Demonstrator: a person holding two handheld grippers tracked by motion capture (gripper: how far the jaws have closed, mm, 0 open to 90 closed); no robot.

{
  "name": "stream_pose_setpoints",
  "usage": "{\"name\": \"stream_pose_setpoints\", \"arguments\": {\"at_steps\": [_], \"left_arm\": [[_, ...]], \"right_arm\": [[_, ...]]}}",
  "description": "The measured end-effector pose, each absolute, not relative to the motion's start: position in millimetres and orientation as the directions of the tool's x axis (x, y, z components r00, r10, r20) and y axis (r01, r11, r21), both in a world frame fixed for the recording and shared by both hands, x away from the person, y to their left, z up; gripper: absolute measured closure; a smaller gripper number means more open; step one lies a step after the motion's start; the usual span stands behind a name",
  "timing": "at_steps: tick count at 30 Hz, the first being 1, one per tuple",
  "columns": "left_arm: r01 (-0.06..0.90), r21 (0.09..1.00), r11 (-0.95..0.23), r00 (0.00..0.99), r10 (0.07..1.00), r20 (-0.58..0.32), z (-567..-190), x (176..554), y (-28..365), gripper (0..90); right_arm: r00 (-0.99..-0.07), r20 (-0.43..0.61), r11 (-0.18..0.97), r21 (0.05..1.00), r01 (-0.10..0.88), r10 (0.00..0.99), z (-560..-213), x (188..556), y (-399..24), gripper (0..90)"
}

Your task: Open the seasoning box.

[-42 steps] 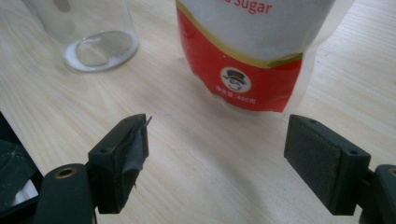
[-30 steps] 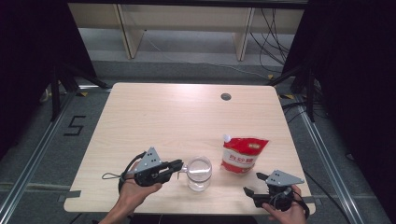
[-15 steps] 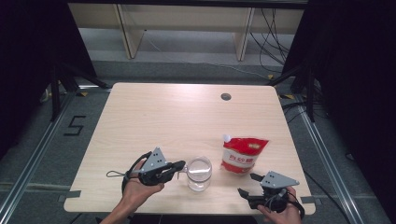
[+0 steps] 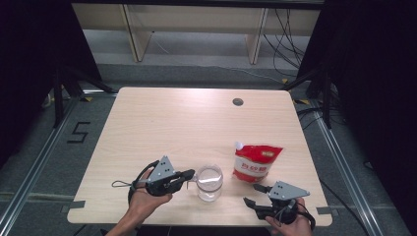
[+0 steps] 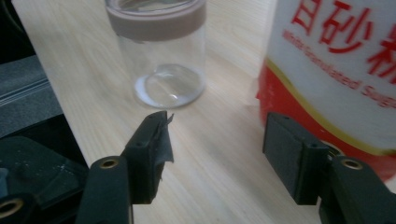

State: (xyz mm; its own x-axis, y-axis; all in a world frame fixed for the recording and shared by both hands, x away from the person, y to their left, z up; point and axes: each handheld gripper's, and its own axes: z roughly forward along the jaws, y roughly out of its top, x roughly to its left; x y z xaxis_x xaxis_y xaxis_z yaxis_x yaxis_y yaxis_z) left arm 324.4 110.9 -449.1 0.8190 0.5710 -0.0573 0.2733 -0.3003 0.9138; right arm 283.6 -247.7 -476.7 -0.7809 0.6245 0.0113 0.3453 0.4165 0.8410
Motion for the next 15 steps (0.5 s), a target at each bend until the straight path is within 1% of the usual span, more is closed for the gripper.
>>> {"name": "stream_pose_setpoints", "arguments": {"at_steps": [2, 3, 4, 5, 6, 7, 8, 9, 11, 12, 13, 15], "left_arm": [[0.275, 0.913, -0.301, 0.817, 0.574, -0.057, -449, 324, 111, 89.3], [0.276, 0.914, -0.298, 0.817, 0.574, -0.059, -449, 324, 112, 89.3], [0.277, 0.915, -0.293, 0.817, 0.574, -0.064, -450, 325, 112, 89.3], [0.277, 0.915, -0.293, 0.817, 0.574, -0.064, -450, 325, 112, 89.3], [0.276, 0.916, -0.290, 0.818, 0.572, -0.065, -450, 325, 112, 89.3], [0.276, 0.916, -0.290, 0.818, 0.572, -0.065, -450, 325, 112, 89.3], [0.285, 0.916, -0.283, 0.814, 0.577, -0.075, -450, 325, 112, 89.3], [0.285, 0.916, -0.283, 0.814, 0.577, -0.075, -450, 325, 112, 89.3], [0.277, 0.917, -0.288, 0.816, 0.574, -0.066, -450, 325, 112, 89.3], [0.290, 0.915, -0.279, 0.812, 0.578, -0.081, -451, 324, 111, 89.3], [0.292, 0.915, -0.279, 0.811, 0.580, -0.081, -450, 324, 111, 89.3], [0.284, 0.915, -0.285, 0.815, 0.575, -0.073, -450, 324, 112, 89.3]], "right_arm": [[-0.786, 0.015, 0.418, 0.840, 0.345, 0.618, -477, 284, -246, 42.1], [-0.794, -0.001, 0.426, 0.844, 0.325, 0.608, -477, 285, -244, 42.8], [-0.785, 0.031, 0.410, 0.840, 0.355, 0.618, -478, 282, -240, 45.9], [-0.785, 0.031, 0.410, 0.840, 0.355, 0.618, -478, 282, -240, 45.9], [-0.810, 0.027, 0.406, 0.856, 0.322, 0.586, -478, 285, -237, 50.1], [-0.810, 0.027, 0.406, 0.856, 0.322, 0.586, -478, 285, -237, 50.1], [-0.813, 0.031, 0.400, 0.859, 0.319, 0.582, -476, 284, -233, 56.4], [-0.814, 0.006, 0.400, 0.868, 0.292, 0.581, -475, 284, -232, 58.0], [-0.811, -0.004, 0.402, 0.870, 0.286, 0.585, -475, 284, -230, 58.7], [-0.816, -0.003, 0.399, 0.873, 0.279, 0.577, -474, 285, -228, 60.1], [-0.824, 0.004, 0.390, 0.880, 0.272, 0.567, -475, 286, -226, 62.2], [-0.814, -0.005, 0.385, 0.883, 0.269, 0.581, -473, 286, -224, 66.8]]}}
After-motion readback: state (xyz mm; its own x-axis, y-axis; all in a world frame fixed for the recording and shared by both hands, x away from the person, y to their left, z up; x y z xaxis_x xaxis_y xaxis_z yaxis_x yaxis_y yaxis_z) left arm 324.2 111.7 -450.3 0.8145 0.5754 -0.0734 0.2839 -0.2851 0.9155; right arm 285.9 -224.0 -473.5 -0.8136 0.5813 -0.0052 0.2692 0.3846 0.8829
